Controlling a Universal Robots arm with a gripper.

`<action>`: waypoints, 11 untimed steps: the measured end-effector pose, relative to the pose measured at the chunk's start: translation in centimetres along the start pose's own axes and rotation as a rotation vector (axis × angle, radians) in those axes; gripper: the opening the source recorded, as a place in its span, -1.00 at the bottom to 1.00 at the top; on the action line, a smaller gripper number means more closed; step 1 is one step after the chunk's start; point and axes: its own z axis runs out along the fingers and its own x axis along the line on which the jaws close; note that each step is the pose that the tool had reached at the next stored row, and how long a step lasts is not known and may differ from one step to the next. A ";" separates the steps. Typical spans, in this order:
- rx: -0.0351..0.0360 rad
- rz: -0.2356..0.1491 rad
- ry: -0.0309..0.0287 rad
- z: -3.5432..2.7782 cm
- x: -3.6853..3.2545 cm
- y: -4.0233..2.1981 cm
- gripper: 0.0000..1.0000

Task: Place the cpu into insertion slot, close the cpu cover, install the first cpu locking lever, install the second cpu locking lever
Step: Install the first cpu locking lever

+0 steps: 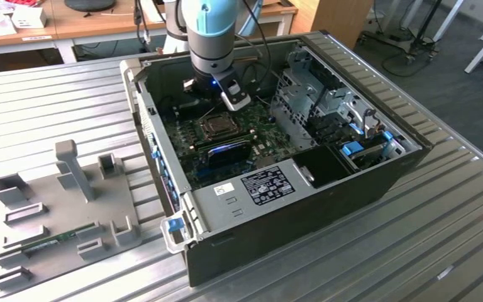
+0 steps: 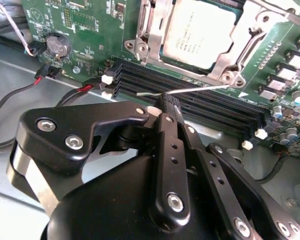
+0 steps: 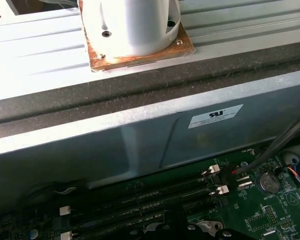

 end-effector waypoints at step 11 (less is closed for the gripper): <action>-0.0030 -0.003 -0.0072 0.38 0.04 -0.16 -0.80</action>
